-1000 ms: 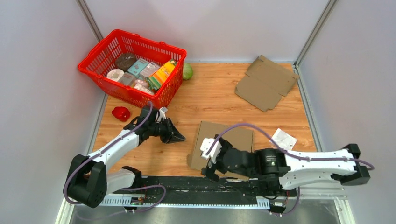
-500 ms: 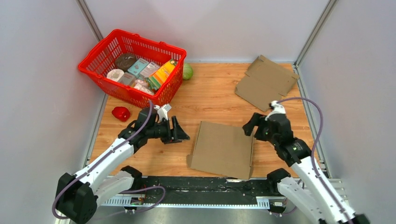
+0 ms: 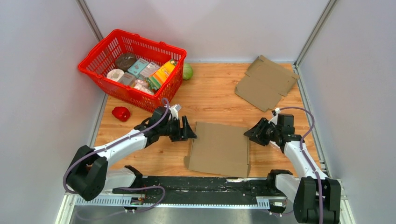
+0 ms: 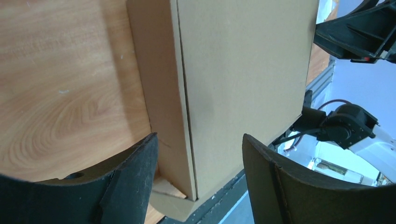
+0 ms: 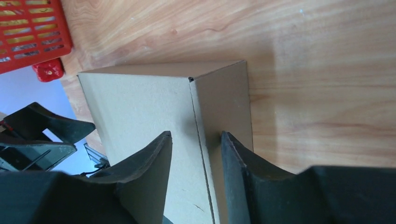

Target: Fold the paper box

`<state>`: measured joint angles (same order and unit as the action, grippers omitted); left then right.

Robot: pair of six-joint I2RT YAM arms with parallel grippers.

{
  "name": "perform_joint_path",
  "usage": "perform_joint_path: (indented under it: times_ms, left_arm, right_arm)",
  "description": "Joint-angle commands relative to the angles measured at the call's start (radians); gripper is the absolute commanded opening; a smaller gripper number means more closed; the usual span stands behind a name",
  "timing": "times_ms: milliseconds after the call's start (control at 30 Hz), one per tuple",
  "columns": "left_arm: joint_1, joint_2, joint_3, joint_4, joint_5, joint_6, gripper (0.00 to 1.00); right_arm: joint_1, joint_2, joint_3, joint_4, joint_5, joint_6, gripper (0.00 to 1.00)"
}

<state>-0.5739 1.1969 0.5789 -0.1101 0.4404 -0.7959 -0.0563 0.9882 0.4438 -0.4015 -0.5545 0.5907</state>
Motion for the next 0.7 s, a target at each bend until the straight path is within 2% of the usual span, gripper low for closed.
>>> perform_joint_path:
  times_ms: [0,167,267,400,667]
  left_arm:
    - [-0.001,0.053,0.058,0.085,-0.008,0.040,0.74]
    - [0.035,0.070,0.047,0.087,-0.008,0.052,0.75]
    - [0.069,0.058,0.001,0.150,0.009,0.023,0.75]
    - [0.082,0.078,-0.004,0.165,0.040,0.033,0.76]
    - [0.095,0.127,-0.013,0.265,0.093,-0.015,0.77]
  right_arm:
    - [-0.027,0.021,-0.005,0.138,-0.065,0.017,0.42]
    - [-0.071,0.125,-0.014,0.210,-0.107,0.044,0.28]
    - [-0.096,0.180,-0.008,0.254,-0.117,0.055,0.23]
    - [-0.112,0.276,-0.001,0.296,-0.134,0.051,0.22]
    - [-0.203,0.366,-0.004,0.320,-0.165,0.029,0.22]
